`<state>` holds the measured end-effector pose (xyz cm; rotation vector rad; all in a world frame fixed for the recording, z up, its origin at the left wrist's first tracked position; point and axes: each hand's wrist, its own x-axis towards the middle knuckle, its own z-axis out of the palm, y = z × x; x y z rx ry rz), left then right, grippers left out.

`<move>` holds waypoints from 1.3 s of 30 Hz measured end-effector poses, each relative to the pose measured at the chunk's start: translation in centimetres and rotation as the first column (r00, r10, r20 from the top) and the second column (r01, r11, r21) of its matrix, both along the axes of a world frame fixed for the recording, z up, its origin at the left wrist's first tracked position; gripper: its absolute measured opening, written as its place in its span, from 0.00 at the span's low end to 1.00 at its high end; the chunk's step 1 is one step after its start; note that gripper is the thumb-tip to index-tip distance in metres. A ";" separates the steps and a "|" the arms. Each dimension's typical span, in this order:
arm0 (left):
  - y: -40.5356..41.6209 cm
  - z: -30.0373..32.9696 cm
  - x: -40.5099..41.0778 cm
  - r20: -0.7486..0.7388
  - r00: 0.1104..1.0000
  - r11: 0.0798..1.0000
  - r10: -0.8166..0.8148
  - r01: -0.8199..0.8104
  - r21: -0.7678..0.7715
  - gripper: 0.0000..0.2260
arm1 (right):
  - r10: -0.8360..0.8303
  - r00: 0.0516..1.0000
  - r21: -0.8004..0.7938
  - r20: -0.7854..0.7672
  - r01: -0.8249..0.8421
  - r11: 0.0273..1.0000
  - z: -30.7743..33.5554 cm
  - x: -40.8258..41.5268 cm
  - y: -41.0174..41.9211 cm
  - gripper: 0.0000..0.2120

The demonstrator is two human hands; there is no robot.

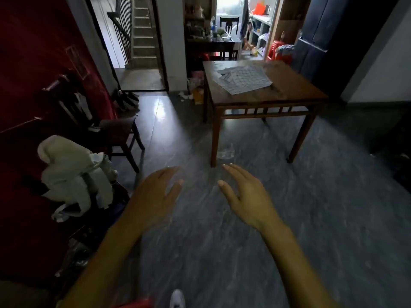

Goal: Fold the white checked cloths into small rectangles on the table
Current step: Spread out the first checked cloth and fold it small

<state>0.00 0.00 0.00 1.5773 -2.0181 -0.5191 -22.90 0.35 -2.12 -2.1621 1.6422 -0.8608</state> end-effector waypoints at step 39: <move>-76.3 -4.0 8.8 0.091 0.985 0.989 -0.144 0.140 0.048 0.20 | -0.106 0.989 0.173 0.106 0.087 0.981 -4.0 11.8 -75.6 0.22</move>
